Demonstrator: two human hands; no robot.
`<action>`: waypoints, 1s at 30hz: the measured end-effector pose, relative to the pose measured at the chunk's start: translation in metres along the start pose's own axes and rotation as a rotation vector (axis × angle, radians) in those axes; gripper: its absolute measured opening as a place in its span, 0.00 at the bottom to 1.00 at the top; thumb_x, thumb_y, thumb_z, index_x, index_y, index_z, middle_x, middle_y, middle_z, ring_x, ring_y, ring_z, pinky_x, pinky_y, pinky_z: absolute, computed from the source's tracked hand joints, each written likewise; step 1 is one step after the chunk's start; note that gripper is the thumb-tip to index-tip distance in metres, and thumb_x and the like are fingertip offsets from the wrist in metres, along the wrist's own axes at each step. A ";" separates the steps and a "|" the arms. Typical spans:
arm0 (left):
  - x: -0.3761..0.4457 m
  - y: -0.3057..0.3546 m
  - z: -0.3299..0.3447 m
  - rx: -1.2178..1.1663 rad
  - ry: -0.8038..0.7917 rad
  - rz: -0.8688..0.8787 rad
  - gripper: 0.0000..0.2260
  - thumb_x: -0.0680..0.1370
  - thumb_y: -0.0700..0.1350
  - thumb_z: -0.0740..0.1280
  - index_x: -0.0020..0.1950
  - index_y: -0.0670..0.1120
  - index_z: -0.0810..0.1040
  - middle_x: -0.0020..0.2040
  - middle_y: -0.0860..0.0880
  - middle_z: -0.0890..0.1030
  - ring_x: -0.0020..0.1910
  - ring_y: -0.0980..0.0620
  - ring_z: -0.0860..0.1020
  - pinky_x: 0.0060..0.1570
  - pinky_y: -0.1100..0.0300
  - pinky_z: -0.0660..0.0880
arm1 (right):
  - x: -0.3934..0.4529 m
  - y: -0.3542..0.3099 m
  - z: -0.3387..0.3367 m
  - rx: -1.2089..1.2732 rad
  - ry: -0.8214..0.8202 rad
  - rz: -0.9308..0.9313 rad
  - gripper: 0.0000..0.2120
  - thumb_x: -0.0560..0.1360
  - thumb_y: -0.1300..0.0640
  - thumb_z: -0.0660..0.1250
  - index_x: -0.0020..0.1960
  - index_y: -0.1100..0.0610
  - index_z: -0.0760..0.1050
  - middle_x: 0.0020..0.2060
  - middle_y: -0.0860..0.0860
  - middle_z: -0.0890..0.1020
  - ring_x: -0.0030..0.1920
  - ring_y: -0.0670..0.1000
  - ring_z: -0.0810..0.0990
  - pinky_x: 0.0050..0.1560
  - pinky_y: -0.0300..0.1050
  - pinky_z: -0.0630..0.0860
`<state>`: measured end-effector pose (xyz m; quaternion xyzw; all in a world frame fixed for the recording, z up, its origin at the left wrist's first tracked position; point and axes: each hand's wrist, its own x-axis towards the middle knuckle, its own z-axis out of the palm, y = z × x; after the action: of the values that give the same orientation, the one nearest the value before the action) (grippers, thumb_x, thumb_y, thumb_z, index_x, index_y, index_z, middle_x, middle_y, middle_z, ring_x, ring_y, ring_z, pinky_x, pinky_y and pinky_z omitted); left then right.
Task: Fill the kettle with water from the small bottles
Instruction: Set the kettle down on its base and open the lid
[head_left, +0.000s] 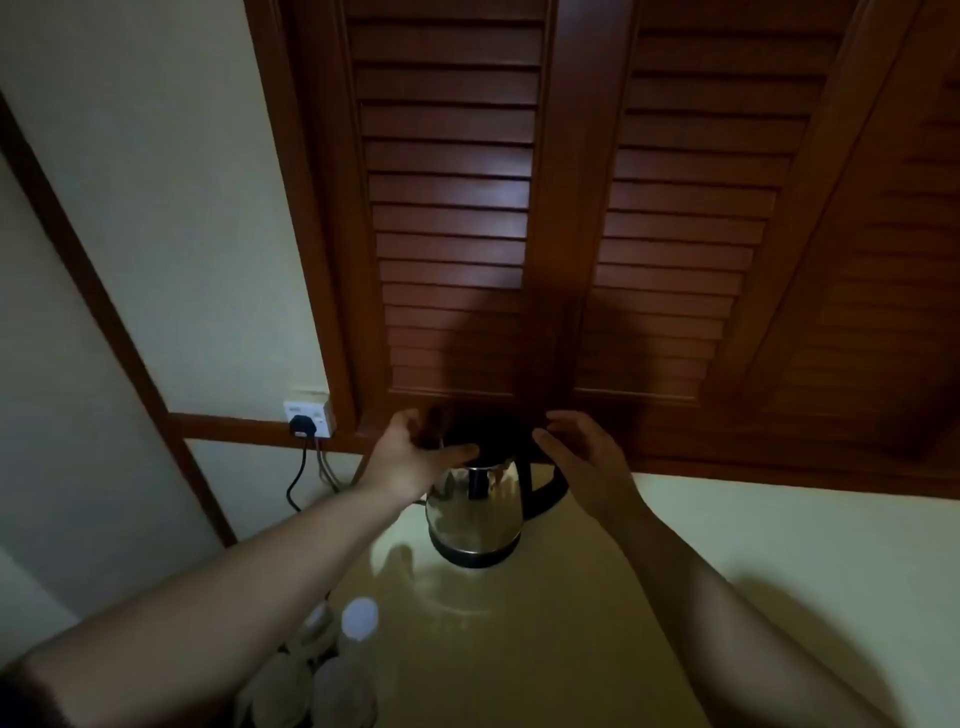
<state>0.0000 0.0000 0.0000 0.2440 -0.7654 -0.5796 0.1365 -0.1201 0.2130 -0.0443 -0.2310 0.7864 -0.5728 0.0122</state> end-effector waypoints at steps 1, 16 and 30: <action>-0.001 -0.004 0.003 -0.025 -0.029 -0.055 0.32 0.65 0.50 0.84 0.63 0.51 0.71 0.55 0.54 0.79 0.54 0.51 0.79 0.48 0.61 0.76 | 0.000 0.001 0.004 0.004 -0.001 0.019 0.17 0.79 0.45 0.74 0.64 0.50 0.80 0.56 0.44 0.84 0.57 0.42 0.82 0.57 0.37 0.79; -0.006 -0.030 0.018 -0.173 -0.077 -0.060 0.38 0.57 0.48 0.86 0.64 0.51 0.76 0.60 0.52 0.83 0.62 0.50 0.79 0.67 0.50 0.75 | 0.000 0.008 0.025 0.061 0.133 0.040 0.20 0.71 0.43 0.79 0.48 0.58 0.78 0.36 0.47 0.81 0.35 0.39 0.81 0.36 0.33 0.75; -0.083 0.046 0.043 -0.086 -0.161 0.213 0.35 0.58 0.58 0.83 0.63 0.59 0.78 0.57 0.60 0.84 0.59 0.59 0.81 0.63 0.52 0.77 | -0.055 -0.044 -0.078 0.121 0.204 -0.087 0.34 0.69 0.29 0.74 0.57 0.58 0.80 0.45 0.50 0.87 0.48 0.49 0.88 0.47 0.48 0.84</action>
<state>0.0390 0.0888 0.0372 0.1078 -0.7699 -0.6119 0.1458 -0.0776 0.2932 0.0093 -0.2043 0.7366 -0.6399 -0.0787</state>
